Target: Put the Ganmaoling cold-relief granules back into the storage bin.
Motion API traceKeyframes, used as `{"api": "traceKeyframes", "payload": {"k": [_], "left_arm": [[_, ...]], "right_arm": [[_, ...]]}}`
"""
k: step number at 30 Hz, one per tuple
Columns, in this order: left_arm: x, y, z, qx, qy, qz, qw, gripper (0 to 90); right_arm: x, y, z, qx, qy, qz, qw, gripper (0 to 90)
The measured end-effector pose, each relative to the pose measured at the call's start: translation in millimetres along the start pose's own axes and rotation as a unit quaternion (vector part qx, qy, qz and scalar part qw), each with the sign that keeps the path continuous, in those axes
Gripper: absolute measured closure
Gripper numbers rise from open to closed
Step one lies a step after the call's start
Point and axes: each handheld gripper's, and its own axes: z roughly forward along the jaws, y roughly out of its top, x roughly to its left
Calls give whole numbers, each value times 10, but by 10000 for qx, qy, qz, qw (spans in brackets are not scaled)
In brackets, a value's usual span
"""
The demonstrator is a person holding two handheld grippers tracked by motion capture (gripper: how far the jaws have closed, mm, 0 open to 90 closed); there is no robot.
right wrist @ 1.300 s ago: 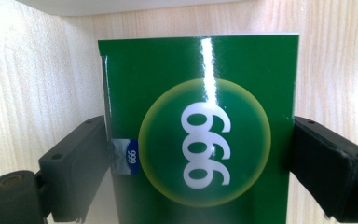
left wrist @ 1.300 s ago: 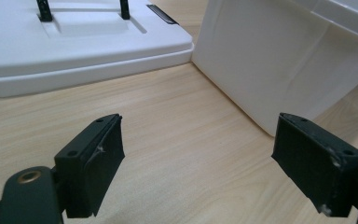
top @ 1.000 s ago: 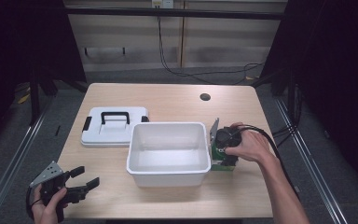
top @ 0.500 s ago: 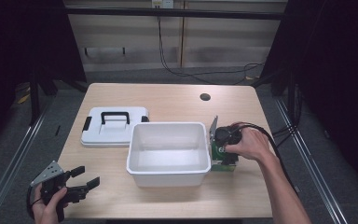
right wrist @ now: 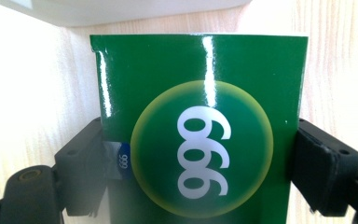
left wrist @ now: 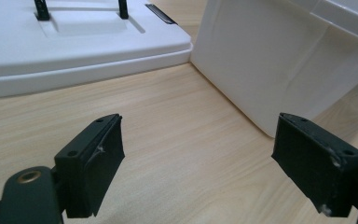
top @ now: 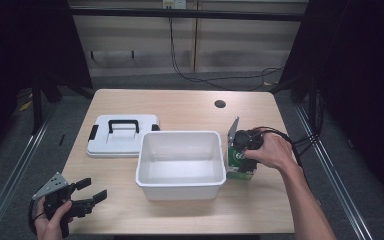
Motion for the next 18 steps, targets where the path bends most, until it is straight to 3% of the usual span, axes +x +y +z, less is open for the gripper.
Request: {"api": "traceKeyframes", "payload": {"k": [18], "left_arm": [[-6,-2,-2,-10,-8,1,10000,159]], "right_arm": [[27,-77,-207,-43,-50,239,9997,160]]}}
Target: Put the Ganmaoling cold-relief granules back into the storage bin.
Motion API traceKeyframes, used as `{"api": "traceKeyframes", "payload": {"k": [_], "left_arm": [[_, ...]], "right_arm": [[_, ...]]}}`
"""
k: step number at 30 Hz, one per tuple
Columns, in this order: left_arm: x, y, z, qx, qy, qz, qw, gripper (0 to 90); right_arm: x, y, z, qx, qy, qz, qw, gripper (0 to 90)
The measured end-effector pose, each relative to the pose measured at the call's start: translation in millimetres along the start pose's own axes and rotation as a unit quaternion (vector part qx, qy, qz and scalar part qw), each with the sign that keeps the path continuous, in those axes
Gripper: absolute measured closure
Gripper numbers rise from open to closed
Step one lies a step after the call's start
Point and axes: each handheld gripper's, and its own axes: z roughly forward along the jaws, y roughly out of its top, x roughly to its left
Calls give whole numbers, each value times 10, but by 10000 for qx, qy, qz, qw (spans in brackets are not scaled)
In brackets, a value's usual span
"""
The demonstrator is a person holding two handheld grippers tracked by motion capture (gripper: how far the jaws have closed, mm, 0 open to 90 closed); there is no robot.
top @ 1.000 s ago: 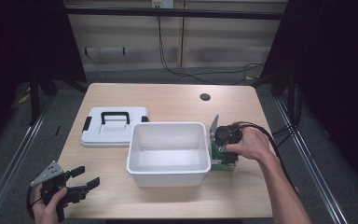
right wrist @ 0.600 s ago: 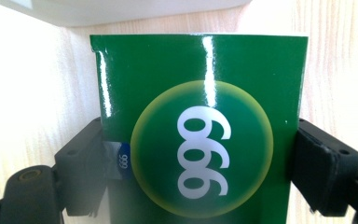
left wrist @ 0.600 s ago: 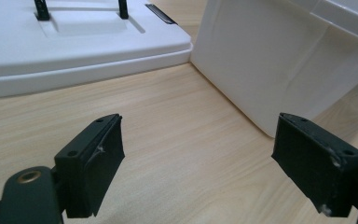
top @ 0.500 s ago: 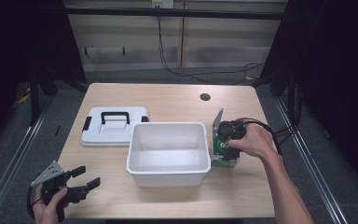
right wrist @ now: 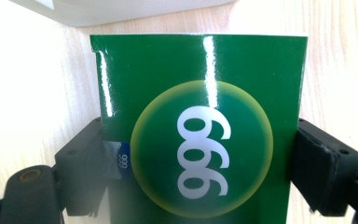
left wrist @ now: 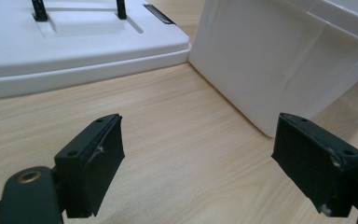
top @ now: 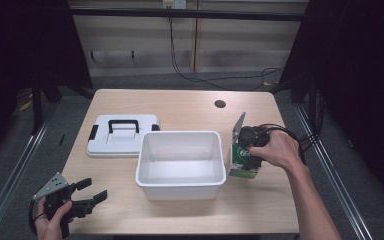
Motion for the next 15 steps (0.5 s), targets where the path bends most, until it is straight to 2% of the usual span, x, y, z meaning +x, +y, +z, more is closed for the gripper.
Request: {"api": "traceKeyframes", "payload": {"k": [4,6,13,15], "left_arm": [[0,0,4,12,3,6,10000,159],[1,-5,2,3,6,-10,10000,159],[-1,-4,0,5,5,-5,10000,159],[-2,-4,1,4,4,-6,10000,159]], "right_arm": [[1,-10,-76,-21,-31,-44,10000,160],[21,-2,-112,-8,-48,26,10000,160],[43,10,-219,-30,-88,16,10000,160],[46,12,-240,11,-83,-67,9999,159]]}}
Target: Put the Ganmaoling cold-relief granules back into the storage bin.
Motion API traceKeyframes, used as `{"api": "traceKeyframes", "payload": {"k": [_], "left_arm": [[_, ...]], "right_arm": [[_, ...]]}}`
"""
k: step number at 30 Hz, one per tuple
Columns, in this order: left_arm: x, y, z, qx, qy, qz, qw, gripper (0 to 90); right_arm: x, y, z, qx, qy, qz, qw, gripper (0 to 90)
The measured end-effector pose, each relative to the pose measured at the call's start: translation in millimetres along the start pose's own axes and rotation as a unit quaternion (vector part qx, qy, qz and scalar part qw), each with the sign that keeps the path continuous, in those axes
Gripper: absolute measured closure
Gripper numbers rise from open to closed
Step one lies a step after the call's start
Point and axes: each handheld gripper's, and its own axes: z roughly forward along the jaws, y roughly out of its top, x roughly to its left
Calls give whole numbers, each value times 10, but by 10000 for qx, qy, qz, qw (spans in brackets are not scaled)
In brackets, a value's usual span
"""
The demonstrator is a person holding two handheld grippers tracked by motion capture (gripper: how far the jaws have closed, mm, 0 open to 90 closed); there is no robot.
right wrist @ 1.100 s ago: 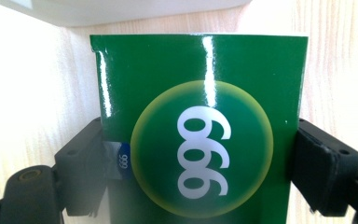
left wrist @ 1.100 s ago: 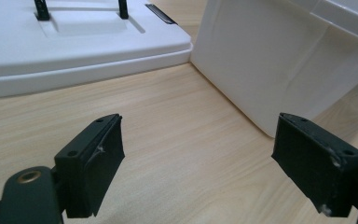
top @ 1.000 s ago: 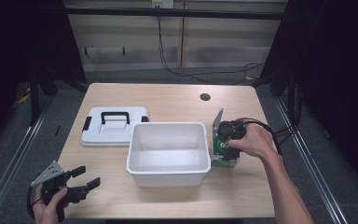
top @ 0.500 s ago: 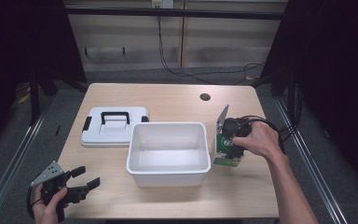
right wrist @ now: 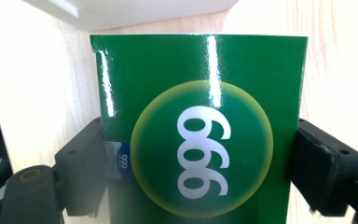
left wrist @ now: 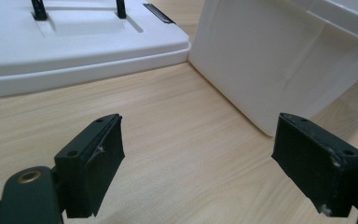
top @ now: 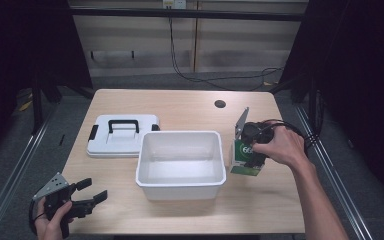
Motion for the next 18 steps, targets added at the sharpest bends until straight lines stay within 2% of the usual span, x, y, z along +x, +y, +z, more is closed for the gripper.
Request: {"api": "traceKeyframes", "payload": {"k": [3,4,5,8,11,18], "left_arm": [[4,-1,2,2,-1,-18,10000,159],[4,-1,0,-1,0,-13,10000,159],[2,0,0,-2,0,-11,10000,159],[4,-1,1,-2,-2,-16,10000,158],[2,0,1,-2,-6,-8,10000,158],[3,0,-1,-6,-6,-6,10000,159]], "right_arm": [[10,3,-57,-7,29,19,10000,160],[2,0,-80,-21,46,-42,10000,160],[14,1,-112,4,43,57,10000,160],[4,10,-179,-2,6,-36,10000,160],[21,37,-250,102,-19,-45,9999,160],[30,95,-382,91,-102,-183,9997,160]]}}
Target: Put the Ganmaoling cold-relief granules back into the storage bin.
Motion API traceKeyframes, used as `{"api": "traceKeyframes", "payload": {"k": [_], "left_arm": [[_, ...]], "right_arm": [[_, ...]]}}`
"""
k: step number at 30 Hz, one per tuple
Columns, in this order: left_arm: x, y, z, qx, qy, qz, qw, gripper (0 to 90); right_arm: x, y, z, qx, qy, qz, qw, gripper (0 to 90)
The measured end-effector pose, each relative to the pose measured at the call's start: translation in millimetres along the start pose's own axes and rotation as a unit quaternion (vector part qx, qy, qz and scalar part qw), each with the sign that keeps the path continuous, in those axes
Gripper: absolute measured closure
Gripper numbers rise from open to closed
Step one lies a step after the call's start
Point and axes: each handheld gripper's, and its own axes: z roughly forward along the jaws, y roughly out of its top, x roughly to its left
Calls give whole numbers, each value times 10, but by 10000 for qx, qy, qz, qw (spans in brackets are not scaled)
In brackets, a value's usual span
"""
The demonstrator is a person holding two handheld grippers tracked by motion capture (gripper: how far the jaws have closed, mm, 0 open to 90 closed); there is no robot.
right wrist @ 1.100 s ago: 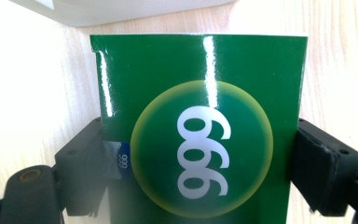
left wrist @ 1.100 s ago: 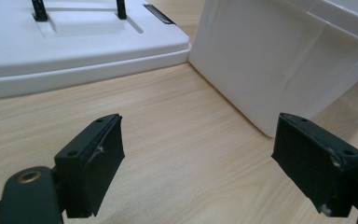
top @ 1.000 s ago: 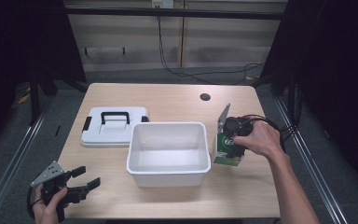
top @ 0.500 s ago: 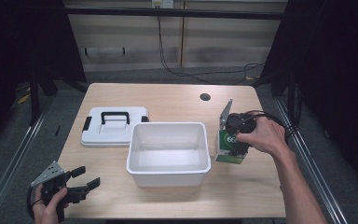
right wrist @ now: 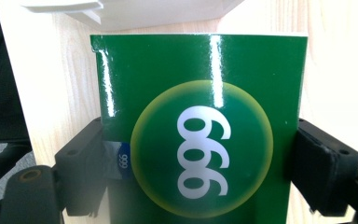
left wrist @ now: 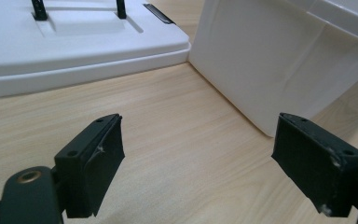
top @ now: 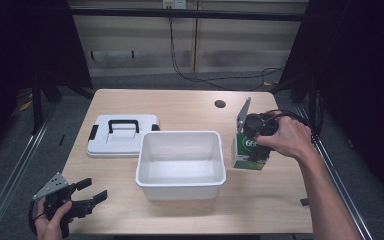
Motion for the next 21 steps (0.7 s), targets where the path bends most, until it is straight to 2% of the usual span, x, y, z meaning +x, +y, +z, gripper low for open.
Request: {"api": "traceKeyframes", "payload": {"k": [4,21], "left_arm": [[0,3,3,5,4,-5,10000,158],[-2,-5,7,16,3,-28,10000,159]], "right_arm": [[24,41,-62,67,-23,-104,9999,160],[72,46,-333,53,-120,-95,9999,160]]}}
